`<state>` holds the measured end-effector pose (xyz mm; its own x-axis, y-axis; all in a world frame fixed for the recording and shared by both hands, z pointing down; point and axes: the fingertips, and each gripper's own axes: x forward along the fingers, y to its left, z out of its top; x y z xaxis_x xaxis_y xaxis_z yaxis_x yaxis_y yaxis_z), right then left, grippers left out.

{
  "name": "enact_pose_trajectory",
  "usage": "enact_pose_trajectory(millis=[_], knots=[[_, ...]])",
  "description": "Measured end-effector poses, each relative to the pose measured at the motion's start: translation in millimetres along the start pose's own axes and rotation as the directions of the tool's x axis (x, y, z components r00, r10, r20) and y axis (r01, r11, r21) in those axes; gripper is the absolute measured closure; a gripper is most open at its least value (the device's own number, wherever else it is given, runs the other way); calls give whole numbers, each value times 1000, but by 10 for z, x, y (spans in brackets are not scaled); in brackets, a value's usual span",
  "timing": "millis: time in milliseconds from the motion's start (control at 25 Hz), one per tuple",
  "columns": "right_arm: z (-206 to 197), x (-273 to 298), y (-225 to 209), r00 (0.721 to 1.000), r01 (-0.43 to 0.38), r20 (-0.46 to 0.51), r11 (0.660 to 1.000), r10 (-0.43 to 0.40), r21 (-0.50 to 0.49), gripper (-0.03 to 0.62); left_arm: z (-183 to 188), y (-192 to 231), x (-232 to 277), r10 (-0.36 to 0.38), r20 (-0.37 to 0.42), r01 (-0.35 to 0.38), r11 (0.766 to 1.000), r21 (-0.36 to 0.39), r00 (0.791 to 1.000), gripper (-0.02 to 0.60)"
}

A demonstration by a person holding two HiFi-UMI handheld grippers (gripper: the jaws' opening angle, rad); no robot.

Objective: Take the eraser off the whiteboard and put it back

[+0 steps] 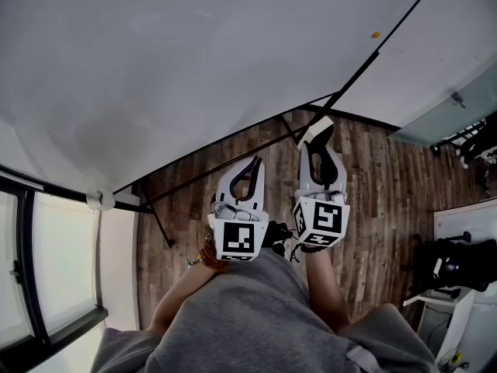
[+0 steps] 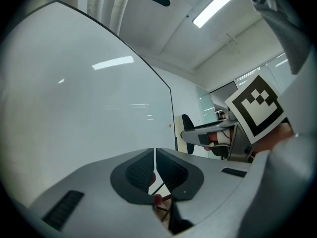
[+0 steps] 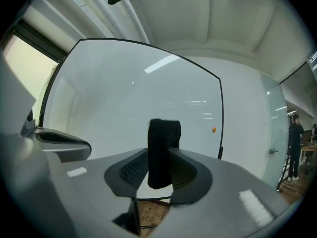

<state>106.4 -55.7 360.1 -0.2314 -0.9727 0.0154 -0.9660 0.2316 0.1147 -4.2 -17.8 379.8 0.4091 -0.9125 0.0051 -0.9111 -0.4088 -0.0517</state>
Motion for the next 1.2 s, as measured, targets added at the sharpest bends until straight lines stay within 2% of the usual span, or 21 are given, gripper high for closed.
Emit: enact_pose_trajectory(millis=[600,1200], knots=[[-28,34,10,1000,19,-4,1000,-19,-8,471,-59,43,38,-15,-8,15,1000,-11,1000,574],[27,114,103,1000,-8,3,1000,8,-17,472,-60,127,23,4,-4,-4,1000,-8,1000,574]])
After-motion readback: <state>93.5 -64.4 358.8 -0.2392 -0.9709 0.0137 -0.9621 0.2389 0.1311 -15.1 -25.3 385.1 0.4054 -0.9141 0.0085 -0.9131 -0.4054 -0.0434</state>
